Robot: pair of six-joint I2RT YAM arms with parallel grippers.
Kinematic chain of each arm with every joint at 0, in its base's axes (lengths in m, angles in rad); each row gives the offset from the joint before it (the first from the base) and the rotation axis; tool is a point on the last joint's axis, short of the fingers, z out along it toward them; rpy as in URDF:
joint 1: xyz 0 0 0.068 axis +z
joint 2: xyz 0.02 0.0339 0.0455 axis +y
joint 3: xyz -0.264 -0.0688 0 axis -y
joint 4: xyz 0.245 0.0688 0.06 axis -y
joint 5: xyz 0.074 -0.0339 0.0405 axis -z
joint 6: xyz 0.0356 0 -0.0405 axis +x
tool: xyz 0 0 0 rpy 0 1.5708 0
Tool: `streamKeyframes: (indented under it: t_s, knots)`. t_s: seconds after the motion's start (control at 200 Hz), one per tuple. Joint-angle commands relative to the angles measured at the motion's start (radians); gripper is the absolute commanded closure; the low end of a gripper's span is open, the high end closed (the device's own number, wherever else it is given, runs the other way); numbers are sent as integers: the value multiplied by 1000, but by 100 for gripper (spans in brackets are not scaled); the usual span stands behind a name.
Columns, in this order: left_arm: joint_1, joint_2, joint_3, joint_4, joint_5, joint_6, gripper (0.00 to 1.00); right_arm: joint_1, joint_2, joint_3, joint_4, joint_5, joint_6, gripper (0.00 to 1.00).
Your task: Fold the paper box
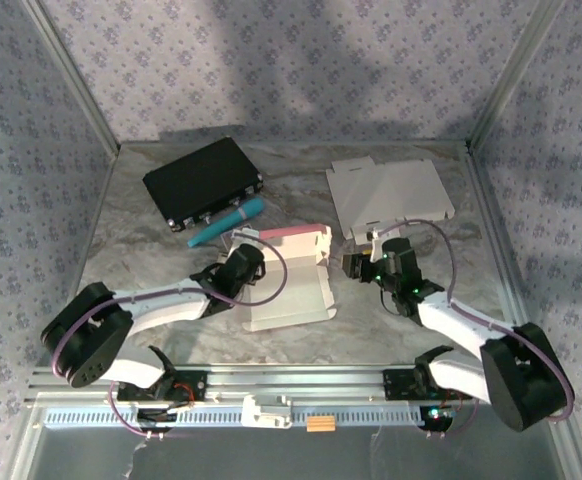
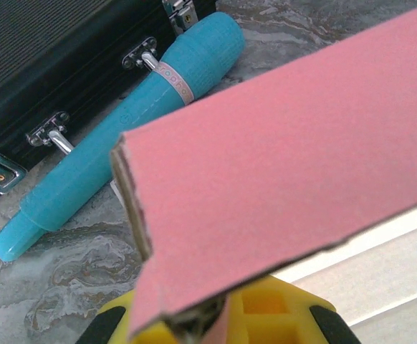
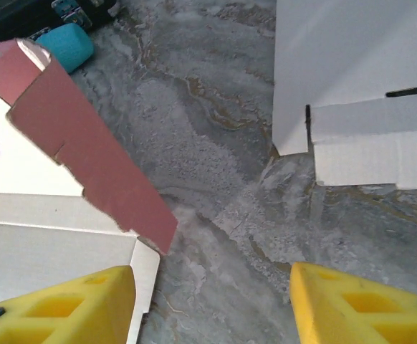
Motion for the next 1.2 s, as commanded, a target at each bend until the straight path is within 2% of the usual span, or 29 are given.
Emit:
streamKeyframes:
  t_s: [0.0, 0.255, 0.415, 0.475, 0.71, 1.194]
  knots:
    - [-7, -3, -37, 19, 16, 56, 100, -5, 26, -4, 102, -53, -22, 39]
    - [-9, -7, -72, 32, 31, 62, 100, -25, 126, 32, 142, -27, -40, 41]
    - [12, -1, -65, 42, 48, 94, 100, -56, 225, 95, 164, -132, -85, 43]
    - [26, -5, -65, 43, 89, 95, 100, -62, 264, 113, 178, -178, -96, 44]
    - [59, -1, -60, 42, 139, 110, 100, -53, 319, 163, 174, -282, -164, 43]
    - [80, 4, -55, 41, 180, 169, 100, 9, 364, 229, 119, -272, -289, 44]
